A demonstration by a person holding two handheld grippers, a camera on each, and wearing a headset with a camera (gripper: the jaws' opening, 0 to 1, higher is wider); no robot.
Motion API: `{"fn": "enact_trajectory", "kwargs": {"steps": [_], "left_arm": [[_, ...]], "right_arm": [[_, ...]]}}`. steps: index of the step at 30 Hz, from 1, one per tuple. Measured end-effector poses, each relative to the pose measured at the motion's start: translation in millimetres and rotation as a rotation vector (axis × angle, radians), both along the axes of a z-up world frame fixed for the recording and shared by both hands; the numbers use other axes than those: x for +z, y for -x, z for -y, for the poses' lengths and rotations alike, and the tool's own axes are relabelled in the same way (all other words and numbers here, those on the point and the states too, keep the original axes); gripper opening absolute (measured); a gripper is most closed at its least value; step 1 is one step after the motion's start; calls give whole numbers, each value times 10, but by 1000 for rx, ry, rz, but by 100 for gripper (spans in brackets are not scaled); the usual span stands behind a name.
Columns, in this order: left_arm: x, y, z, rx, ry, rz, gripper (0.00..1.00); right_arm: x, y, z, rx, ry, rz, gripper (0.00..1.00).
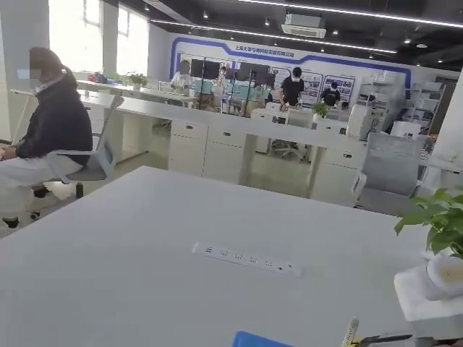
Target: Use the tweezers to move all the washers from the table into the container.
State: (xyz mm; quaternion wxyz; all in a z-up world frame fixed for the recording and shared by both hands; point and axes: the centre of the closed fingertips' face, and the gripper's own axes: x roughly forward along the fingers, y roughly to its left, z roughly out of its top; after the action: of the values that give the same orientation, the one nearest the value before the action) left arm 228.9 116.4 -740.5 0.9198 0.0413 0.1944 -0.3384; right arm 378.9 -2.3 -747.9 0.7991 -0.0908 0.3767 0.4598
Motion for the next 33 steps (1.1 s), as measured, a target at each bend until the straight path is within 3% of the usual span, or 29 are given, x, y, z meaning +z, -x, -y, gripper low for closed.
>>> {"fn": "enact_trajectory", "kwargs": {"steps": [7, 20, 24, 33], "left_arm": [[26, -4, -9, 4, 2, 3, 97], [29, 48, -37, 21, 9, -10, 97], [37, 89, -54, 33, 28, -21, 96], [48, 114, -81, 47, 36, -24, 96]], "right_arm": [[-150, -122, -60, -13, 15, 9, 3], [-466, -143, -41, -16, 74, 27, 3], [-485, -89, -62, -23, 63, 41, 3], [-583, -145, -28, -23, 43, 63, 3]]}}
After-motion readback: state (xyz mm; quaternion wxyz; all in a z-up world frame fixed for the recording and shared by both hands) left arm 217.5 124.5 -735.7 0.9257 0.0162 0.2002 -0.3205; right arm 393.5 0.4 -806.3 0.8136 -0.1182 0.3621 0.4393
